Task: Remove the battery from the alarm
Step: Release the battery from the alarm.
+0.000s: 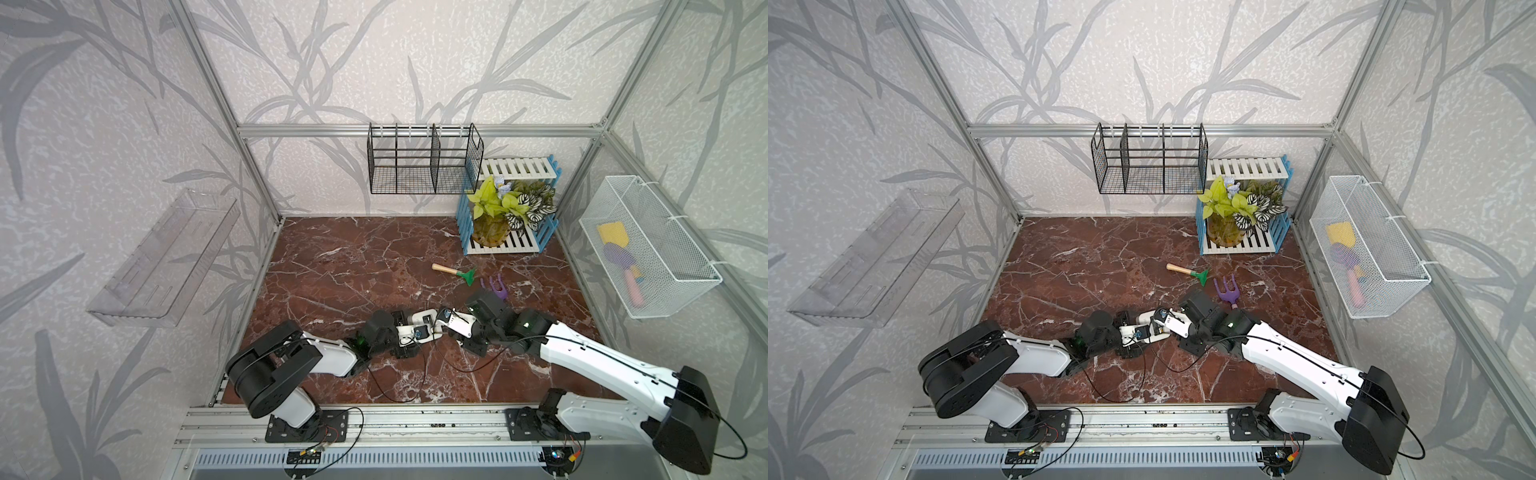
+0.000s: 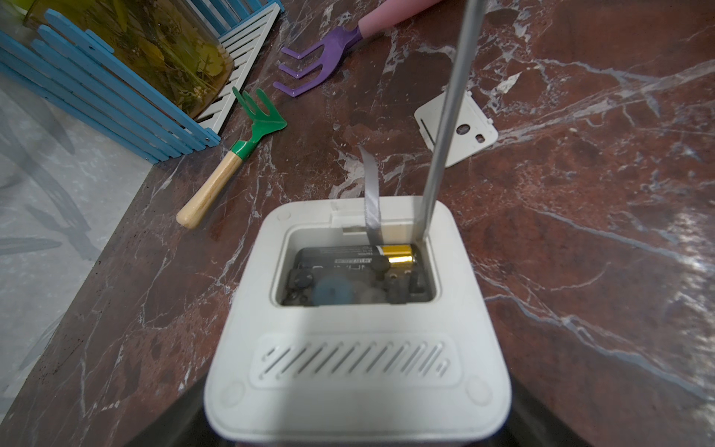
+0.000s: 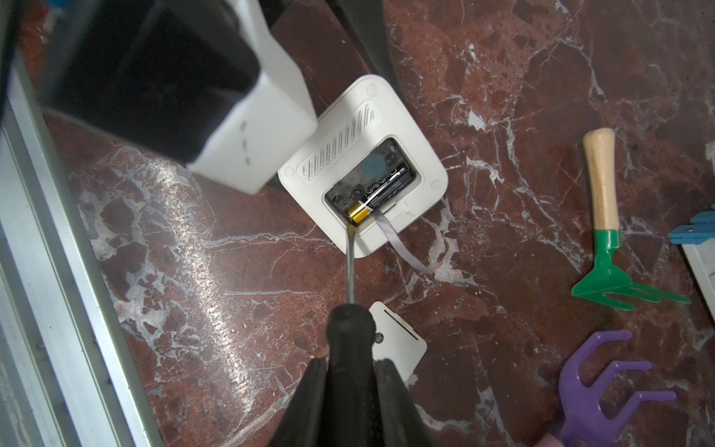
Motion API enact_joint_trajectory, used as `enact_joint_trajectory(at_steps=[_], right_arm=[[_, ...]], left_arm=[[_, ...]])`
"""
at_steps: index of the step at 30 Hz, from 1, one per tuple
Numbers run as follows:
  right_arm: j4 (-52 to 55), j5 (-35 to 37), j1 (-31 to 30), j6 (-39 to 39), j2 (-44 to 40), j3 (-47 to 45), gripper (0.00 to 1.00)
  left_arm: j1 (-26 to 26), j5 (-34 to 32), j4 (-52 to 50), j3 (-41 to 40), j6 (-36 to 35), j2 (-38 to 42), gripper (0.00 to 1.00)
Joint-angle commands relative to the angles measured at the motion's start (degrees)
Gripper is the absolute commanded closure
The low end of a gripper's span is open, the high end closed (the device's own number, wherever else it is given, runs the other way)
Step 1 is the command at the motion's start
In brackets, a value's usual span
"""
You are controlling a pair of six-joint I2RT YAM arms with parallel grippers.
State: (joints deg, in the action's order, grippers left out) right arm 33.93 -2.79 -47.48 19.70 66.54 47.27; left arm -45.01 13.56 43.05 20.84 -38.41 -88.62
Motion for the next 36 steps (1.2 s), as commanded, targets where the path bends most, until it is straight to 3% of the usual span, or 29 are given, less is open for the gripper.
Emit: enact_joint_trajectory(at_steps=[1, 16, 24, 36], right_arm=[[0.45, 0.74, -0.36, -1.72, 1.69, 0.32, 1.00], [-2.78, 1.41, -2.48, -8.57, 2.94, -0.75, 1.00], [-5.76, 8.89, -9.64, -13.35, 2.00, -4.89, 1.00], [-0.72, 16.14, -12.54, -19.48, 8.06, -1.67, 1.00]], left_arm=[[-0.38, 0.17, 1.64, 0.34, 0.34, -0.07, 0.53], [-0.69, 0.94, 2.13, 0.25, 1.78, -0.65, 0.56], [-0.59, -1.92, 5.34, -0.97, 5.82, -2.16, 0.59], [0.71, -1.34, 8.85, -3.33, 11.21, -2.31, 0.60]])
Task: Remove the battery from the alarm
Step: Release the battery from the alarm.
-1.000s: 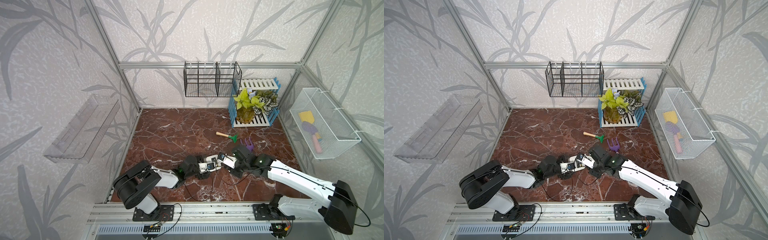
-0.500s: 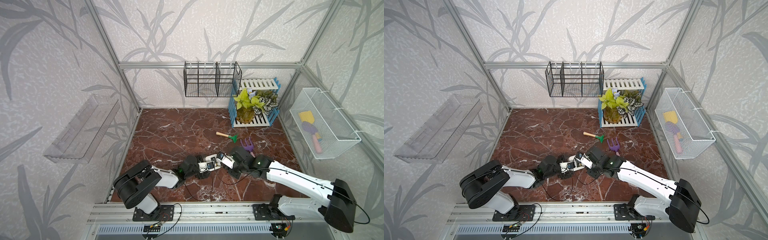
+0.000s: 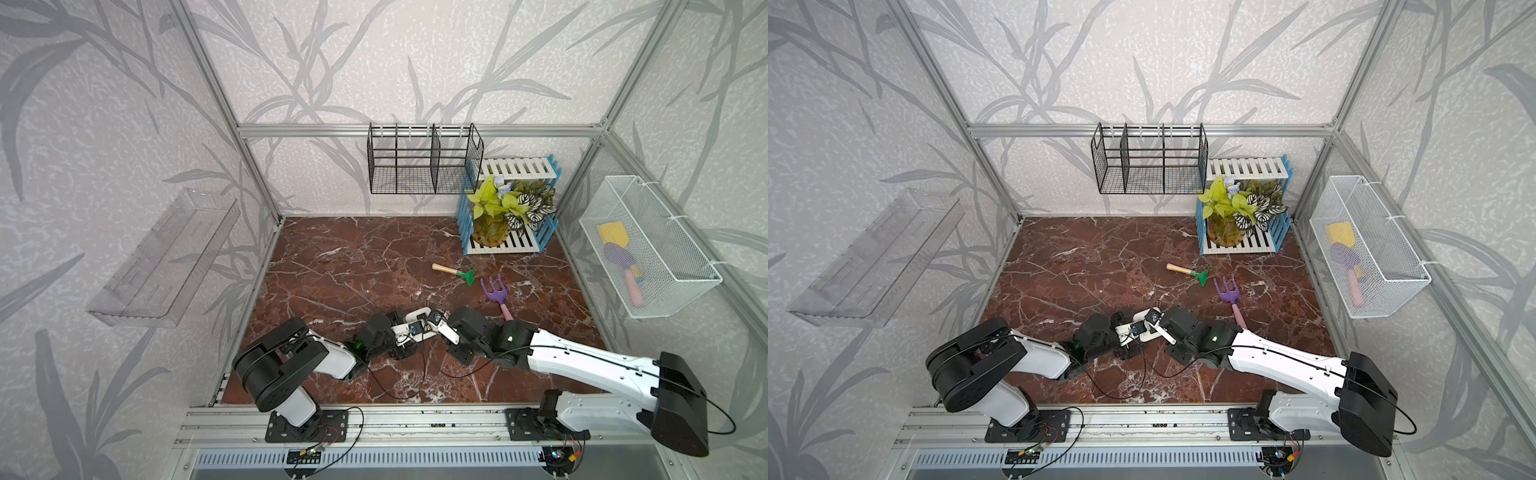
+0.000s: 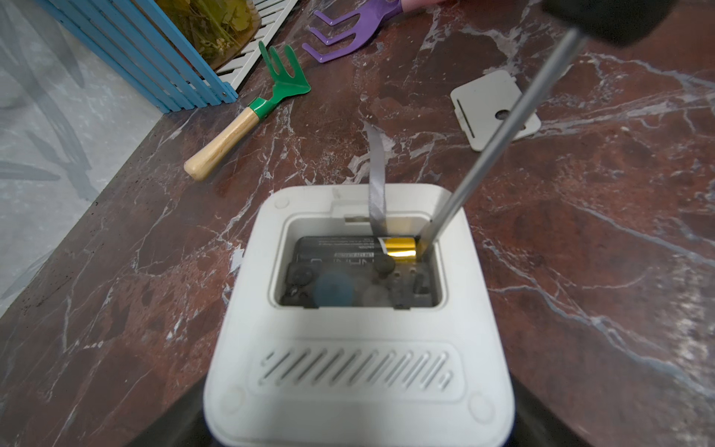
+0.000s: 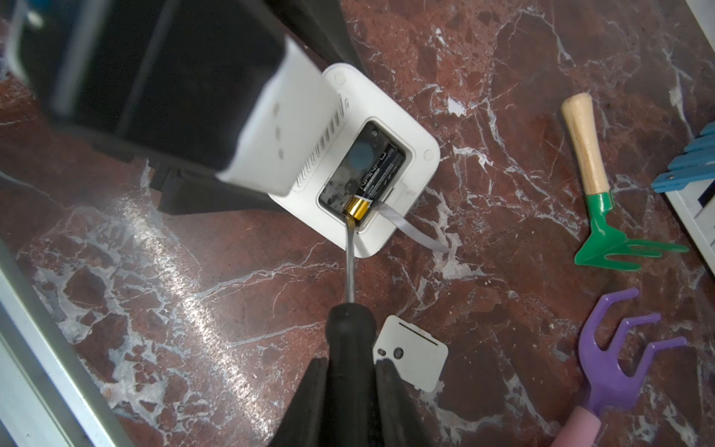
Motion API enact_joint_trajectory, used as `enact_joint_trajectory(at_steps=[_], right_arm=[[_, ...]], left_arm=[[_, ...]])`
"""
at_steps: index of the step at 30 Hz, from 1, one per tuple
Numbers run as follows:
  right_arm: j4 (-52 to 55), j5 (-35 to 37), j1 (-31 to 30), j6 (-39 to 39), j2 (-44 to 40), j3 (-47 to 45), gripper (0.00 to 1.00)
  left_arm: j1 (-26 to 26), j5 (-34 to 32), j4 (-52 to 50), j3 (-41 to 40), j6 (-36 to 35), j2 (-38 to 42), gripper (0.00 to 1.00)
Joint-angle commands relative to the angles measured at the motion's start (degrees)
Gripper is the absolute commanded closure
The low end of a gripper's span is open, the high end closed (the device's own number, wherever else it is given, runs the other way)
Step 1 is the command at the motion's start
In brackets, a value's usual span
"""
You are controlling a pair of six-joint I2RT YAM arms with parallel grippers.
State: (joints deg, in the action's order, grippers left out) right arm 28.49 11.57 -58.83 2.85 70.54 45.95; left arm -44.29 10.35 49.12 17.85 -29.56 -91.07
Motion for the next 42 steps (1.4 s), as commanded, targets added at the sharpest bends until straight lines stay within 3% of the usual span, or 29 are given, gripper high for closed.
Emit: enact_joint_trajectory(at_steps=[1, 13, 18, 29, 42], right_arm=[[4.74, 2.55, -1.54, -3.01, 4.51, 0.01, 1.00], [5.23, 10.14, -7.40, -9.25, 10.49, 3.44, 1.00], [2.30, 11.55, -8.00, -15.29, 10.97, 2.82, 1.00], [-12.68, 18.56, -9.41, -22.15, 7.00, -9.03, 1.00], [-37.79, 25.75, -9.95, -20.39, 9.04, -18.89, 1.00]], left_arm=[[0.18, 2.05, 3.02, -0.54, 2.85, 0.12, 0.60], [2.59, 1.20, 6.18, -3.92, 9.49, 1.47, 0.60], [3.72, 2.52, 7.95, -5.20, 12.18, 2.03, 0.60], [5.53, 5.54, 8.52, -5.70, 15.74, 1.74, 0.60], [7.01, 11.06, 5.79, -5.10, 18.26, 2.24, 0.60]])
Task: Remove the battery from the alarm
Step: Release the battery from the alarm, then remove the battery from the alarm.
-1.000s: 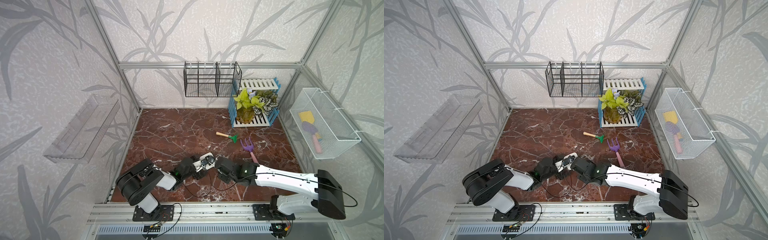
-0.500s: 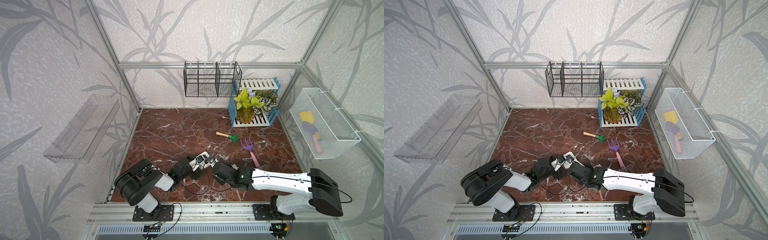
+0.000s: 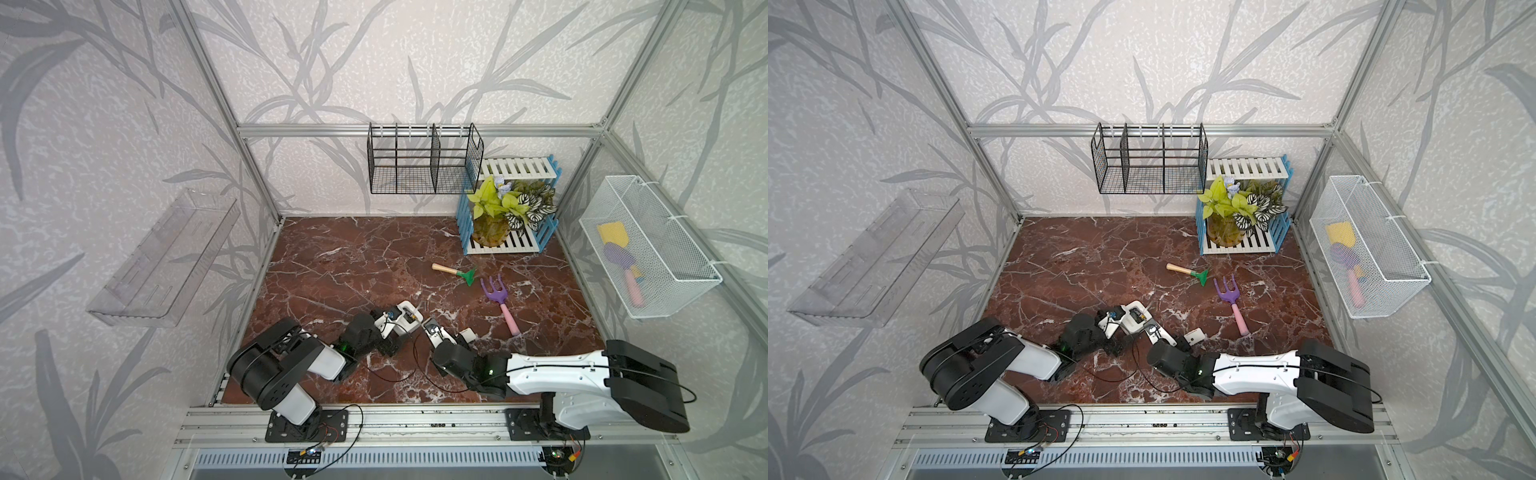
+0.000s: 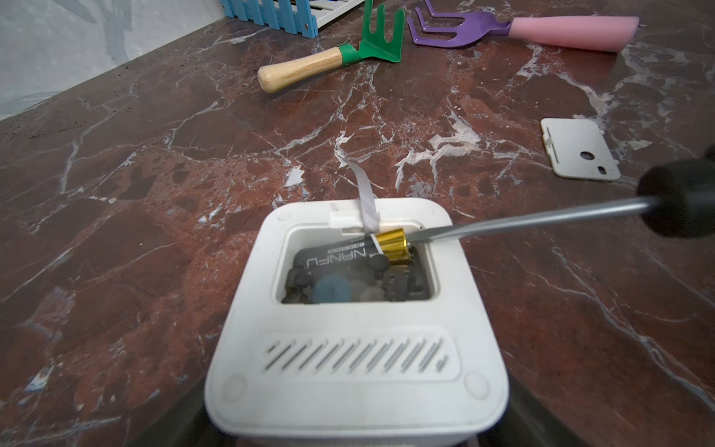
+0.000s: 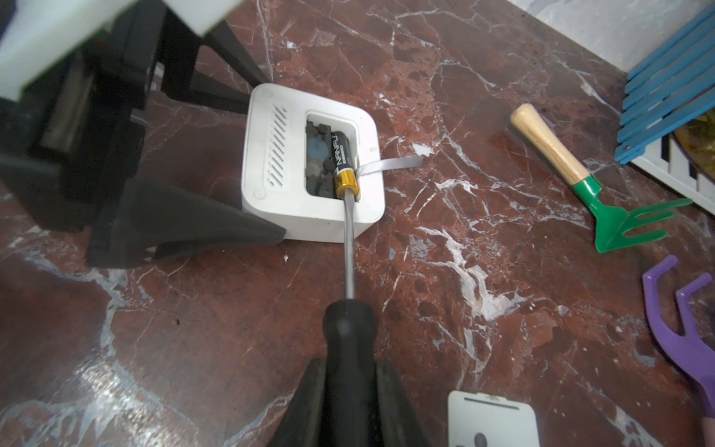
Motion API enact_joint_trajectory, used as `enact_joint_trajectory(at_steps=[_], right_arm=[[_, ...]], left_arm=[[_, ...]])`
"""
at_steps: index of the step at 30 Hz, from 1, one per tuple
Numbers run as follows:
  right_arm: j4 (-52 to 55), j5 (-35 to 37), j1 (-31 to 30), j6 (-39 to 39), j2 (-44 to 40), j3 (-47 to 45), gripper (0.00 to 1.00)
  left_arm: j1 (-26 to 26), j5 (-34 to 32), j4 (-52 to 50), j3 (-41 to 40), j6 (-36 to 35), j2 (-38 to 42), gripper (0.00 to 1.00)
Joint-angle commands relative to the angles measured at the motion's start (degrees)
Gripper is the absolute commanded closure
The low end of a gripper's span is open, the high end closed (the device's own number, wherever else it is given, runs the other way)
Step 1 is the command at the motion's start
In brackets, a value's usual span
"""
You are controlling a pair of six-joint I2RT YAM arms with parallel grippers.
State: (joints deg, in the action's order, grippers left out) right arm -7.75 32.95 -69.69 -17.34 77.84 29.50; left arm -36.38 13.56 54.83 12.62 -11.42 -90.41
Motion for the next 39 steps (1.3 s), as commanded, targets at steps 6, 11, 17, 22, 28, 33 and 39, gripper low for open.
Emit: enact_joint_trajectory(at_steps=[6, 11, 17, 22, 28, 33, 39], right_arm=[[-9.24, 6.52, 0.92, 3.09, 0.44, -2.55, 1.00], [-12.78, 6.17, 0.87, 3.23, -0.08, -3.67, 1.00], [-6.59, 9.26, 0.95, 1.67, -9.68, -3.85, 1.00], [5.13, -0.72, 9.31, -6.99, -21.97, -7.33, 1.00], [10.85, -8.07, 20.88, -14.66, -22.14, -10.95, 1.00], [9.40, -10.77, 24.84, -17.05, -17.25, -9.76, 1.00], [12.50, -15.99, 26.44, -13.00, -22.78, -6.68, 1.00]], left_arm=[[-0.80, 9.76, -4.83, 0.88, 0.44, 3.51, 0.61], [-0.62, 11.24, -8.32, 1.97, 0.07, 4.52, 0.61], [-0.18, 12.06, -13.08, 3.74, 0.00, 6.70, 0.61], [-0.17, 13.49, -22.08, 7.25, 1.65, 12.30, 0.61], [-1.30, 10.89, -21.84, 5.30, -0.74, 17.13, 0.61], [-3.48, 6.79, -23.83, 8.02, -7.48, 16.58, 0.61], [-1.47, 13.16, -38.78, 18.69, 8.72, 14.46, 0.60]])
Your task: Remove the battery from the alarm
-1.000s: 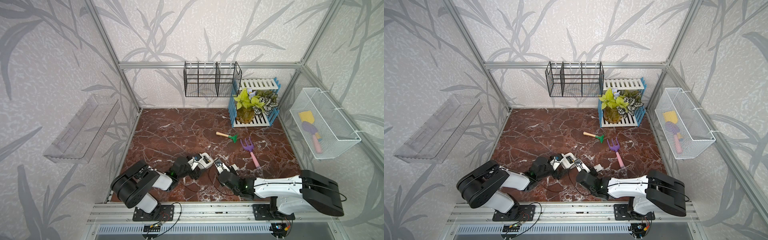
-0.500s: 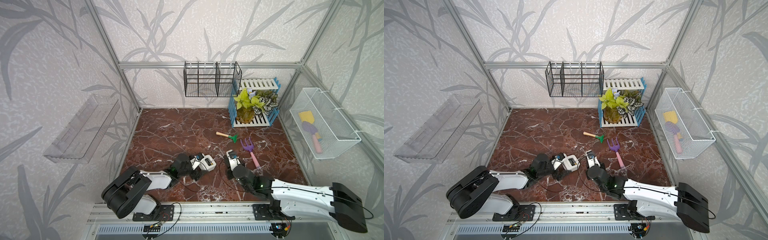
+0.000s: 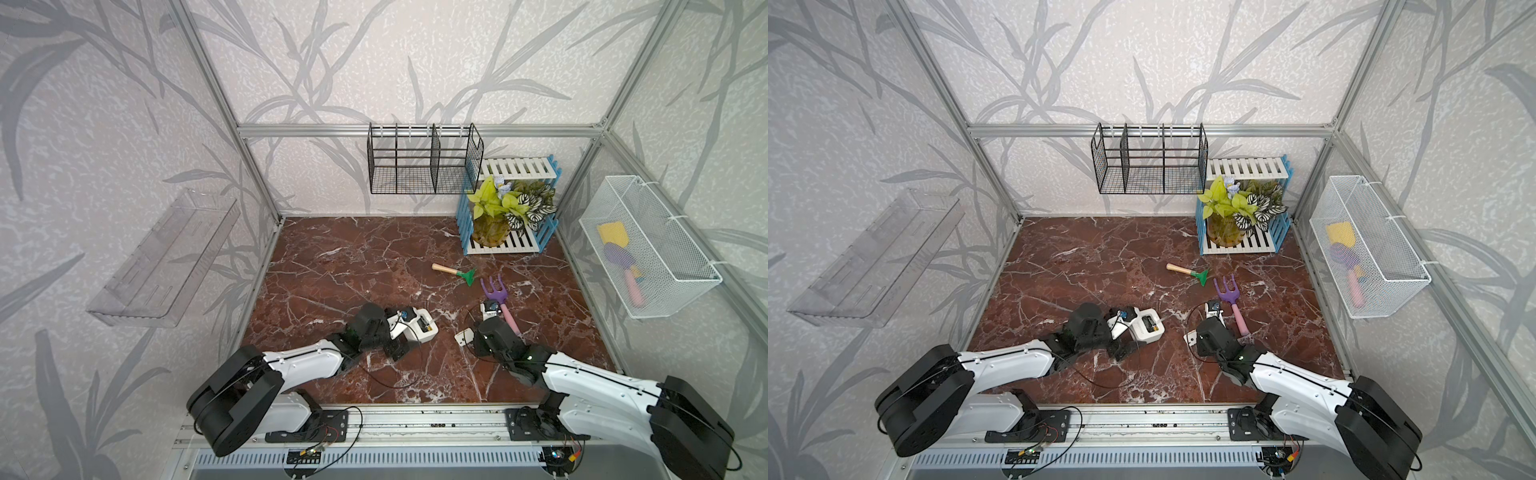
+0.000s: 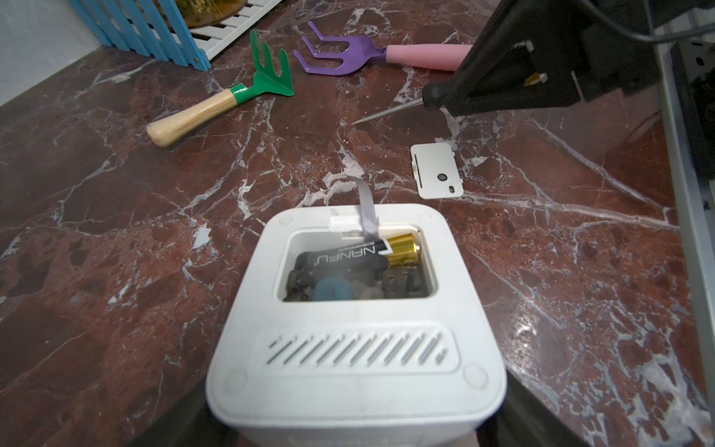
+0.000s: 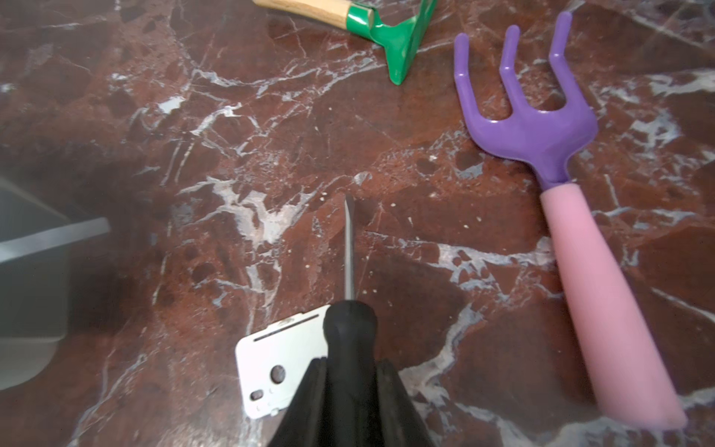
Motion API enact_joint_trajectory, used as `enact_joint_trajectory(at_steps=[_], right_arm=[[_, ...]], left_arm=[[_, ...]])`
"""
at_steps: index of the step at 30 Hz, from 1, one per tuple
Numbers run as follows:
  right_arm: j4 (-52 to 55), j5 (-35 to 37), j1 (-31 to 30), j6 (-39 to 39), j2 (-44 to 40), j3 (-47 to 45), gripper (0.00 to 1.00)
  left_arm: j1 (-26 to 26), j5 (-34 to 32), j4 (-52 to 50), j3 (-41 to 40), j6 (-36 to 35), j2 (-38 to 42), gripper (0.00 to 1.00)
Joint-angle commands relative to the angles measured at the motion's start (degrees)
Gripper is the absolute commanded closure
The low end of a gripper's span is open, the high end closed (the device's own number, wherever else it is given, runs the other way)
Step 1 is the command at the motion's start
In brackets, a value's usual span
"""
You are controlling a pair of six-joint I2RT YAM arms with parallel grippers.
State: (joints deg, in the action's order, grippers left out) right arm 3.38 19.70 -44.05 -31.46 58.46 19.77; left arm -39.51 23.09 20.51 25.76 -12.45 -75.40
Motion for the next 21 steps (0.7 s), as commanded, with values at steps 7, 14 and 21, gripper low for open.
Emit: enact_joint_trajectory(at_steps=[7, 14, 21], right_arm=[[6.04, -1.97, 5.60, 3.50, -12.82, 4.63, 1.00], [5.38, -2.43, 7.58, 5.19, -15.47, 3.79, 1.00], [3.04, -2.09, 7.76, 6.46, -15.35, 3.35, 1.00]], left_arm=[[3.65, 25.85, -1.15, 8.02, 57.13, -6.02, 0.60], [7.94, 32.71, -2.98, 6.49, 77.22, -5.15, 0.61], [8.38, 35.43, 14.49, -1.97, 103.40, -8.40, 0.61]])
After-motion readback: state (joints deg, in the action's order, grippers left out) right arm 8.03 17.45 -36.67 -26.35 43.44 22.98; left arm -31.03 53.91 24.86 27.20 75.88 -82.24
